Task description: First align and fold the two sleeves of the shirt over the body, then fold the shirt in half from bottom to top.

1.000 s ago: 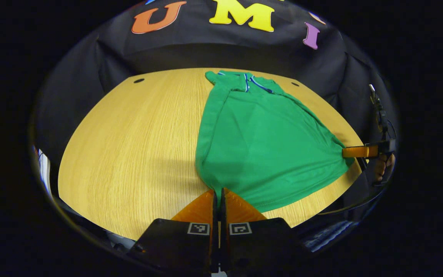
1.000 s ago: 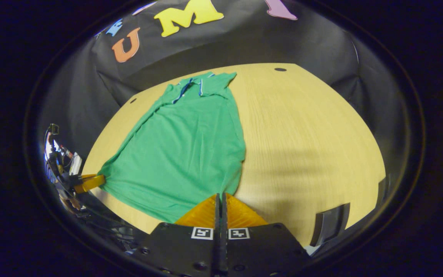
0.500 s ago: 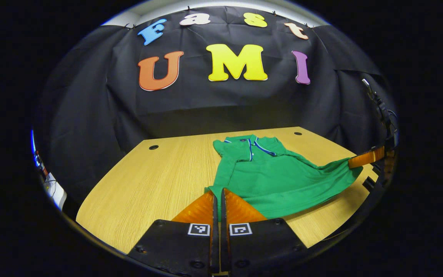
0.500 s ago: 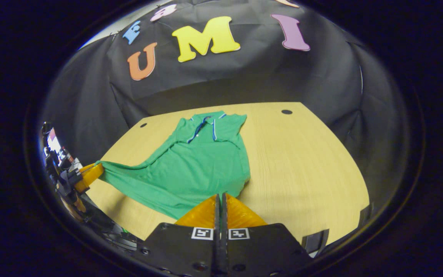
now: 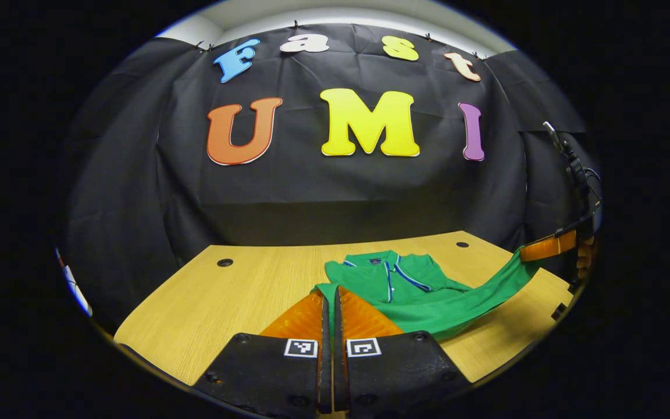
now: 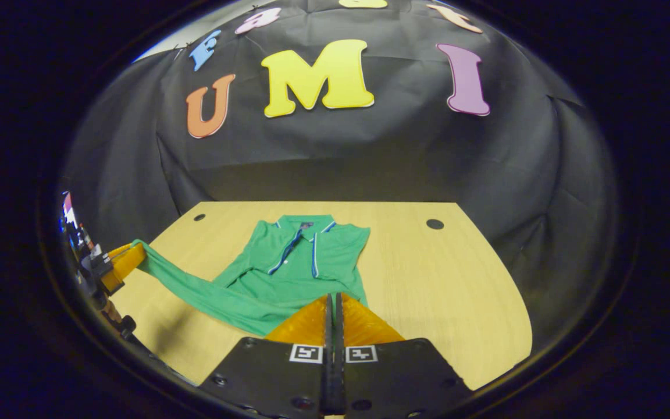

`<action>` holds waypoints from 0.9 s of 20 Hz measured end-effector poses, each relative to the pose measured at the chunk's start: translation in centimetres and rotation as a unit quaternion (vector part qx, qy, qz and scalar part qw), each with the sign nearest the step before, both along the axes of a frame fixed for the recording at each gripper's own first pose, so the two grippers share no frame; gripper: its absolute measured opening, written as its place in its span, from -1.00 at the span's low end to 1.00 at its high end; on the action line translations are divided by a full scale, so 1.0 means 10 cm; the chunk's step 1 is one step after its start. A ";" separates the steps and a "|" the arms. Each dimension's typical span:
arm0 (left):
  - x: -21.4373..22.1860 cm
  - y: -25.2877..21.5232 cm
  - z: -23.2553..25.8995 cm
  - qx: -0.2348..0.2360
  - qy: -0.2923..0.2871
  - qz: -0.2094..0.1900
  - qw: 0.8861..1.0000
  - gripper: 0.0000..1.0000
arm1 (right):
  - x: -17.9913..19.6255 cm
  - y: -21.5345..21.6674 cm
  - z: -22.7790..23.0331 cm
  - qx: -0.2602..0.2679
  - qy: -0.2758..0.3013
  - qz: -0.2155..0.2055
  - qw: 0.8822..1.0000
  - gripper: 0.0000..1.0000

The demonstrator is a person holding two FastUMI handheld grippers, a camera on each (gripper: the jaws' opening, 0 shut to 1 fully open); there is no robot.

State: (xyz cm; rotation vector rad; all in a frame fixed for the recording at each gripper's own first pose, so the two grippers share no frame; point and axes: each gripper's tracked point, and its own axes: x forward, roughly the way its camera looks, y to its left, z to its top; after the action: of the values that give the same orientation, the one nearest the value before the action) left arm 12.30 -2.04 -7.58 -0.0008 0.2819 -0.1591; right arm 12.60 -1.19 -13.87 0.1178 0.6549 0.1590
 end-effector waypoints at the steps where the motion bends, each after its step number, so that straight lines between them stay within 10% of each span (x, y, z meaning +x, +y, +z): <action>1: 0.15 0.00 0.01 -0.003 -0.004 -0.001 1.000 -0.92 | 0.16 -0.04 -0.02 -0.009 0.001 -0.008 1.000 -1.00; 18: 2.06 -0.14 -0.58 0.019 0.001 0.027 0.999 -0.92 | 2.48 0.02 -0.43 0.006 -0.071 -0.089 0.993 -1.00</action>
State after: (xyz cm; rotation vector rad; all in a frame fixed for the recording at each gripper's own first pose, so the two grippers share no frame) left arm 32.90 -3.43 -13.40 0.0289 0.2862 -0.0998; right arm 37.40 -0.99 -18.17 0.1743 0.4986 0.0000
